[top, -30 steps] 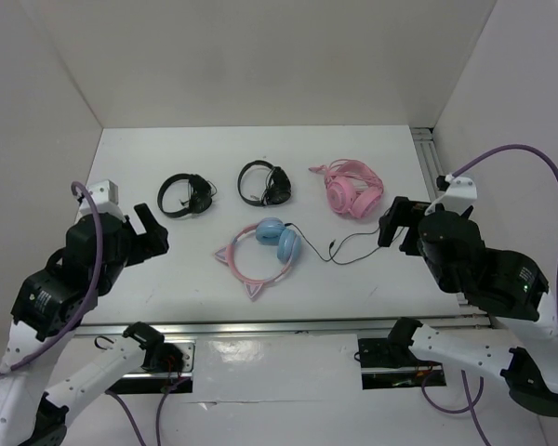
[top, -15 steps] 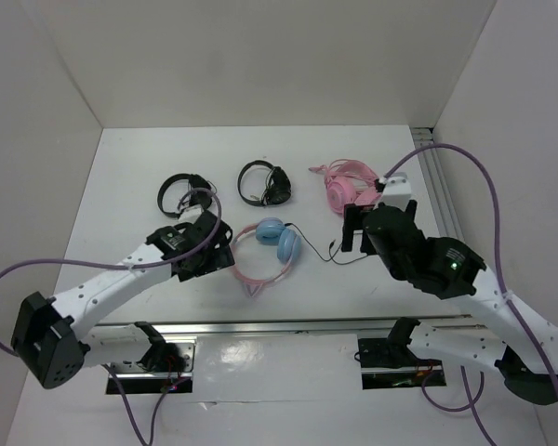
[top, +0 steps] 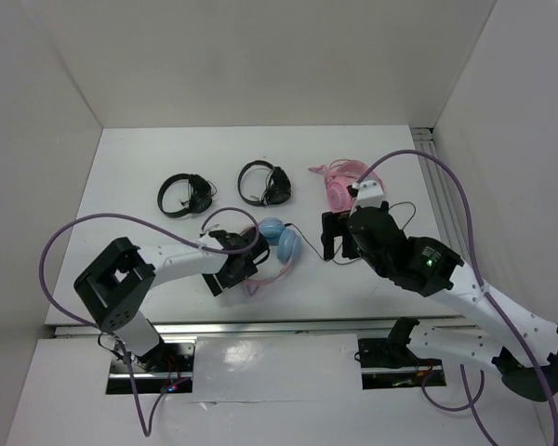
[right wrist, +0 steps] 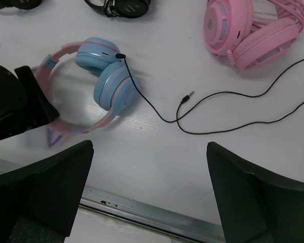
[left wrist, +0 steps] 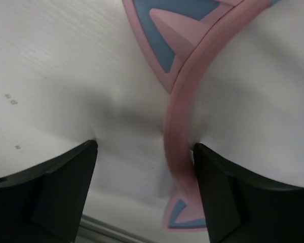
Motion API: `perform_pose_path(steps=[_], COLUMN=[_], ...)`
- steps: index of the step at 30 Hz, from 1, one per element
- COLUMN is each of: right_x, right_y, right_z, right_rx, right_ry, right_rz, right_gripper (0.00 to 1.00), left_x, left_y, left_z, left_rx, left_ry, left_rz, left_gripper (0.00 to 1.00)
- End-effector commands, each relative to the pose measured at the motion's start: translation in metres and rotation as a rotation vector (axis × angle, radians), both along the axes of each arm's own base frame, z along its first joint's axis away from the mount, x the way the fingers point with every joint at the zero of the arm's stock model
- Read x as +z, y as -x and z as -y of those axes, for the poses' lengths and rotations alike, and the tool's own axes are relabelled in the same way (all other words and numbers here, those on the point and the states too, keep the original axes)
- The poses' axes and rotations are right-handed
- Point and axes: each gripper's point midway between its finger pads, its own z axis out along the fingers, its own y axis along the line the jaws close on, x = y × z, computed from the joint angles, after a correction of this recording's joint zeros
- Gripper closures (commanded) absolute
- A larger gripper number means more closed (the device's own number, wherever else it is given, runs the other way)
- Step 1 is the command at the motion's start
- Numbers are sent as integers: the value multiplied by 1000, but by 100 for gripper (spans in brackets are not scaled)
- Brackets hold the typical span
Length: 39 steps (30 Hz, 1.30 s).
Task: Wrap the headphones
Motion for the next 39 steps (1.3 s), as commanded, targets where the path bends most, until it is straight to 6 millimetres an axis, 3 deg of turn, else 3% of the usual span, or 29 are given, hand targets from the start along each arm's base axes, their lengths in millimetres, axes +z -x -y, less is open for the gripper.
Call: perform_pose_path(steps=[1,6,7,8,14,17,18,19,22,23,25,27,28,31,32,34,39], right_x=[11,17,17,17,16,15,16,12,12,22,20,24,33,34,40,30,22], right_y=[0,3,3,3,6,9,11,13,19,21,32,39,40,45,45,39,22], right_z=[-12,-13,-13,-13,-19,-27,-32,-36,-46,-51,-59,-66,-68,-75,-78,-85,-95], right_rx=[43,64,64,64,96,138,171,187,271,299,398,468,487,552,561,564,537], right_ry=[-65,-88,-88,-88,-109,-134,-144,-149,-176,-207,-222,-249,-275,-287,-303,-276,-230], right_rz=[37,50,50,50,41,42,39,31,42,69,77,108,144,173,189,167,201], right_gripper=[0,0,0,0,0,0,0,0,0,0,0,0,0,0,0,0,0], left_x=[-13,-29,-32,-33,-35,-36,-38,-38,-26,-15,9,42,70,106,127,146,202], left_y=[-4,2,4,8,15,10,12,11,2,1,-4,-8,-20,-13,-18,-11,-8], left_z=[3,-1,-3,-5,-27,-35,-41,-43,-48,-54,-56,-62,-61,-78,-80,-92,-99], left_rx=[84,105,105,105,149,164,166,166,157,157,97,38,30,-41,-49,-101,-227], left_ry=[-15,-36,-39,-36,-62,-80,-92,-100,-100,-133,-149,-208,-208,-298,-294,-347,-314], left_rz=[6,-25,-27,-37,-18,-4,-15,-5,51,59,89,113,179,185,229,216,299], left_gripper=[13,30,40,44,50,76,91,98,100,100,100,100,100,100,100,100,100])
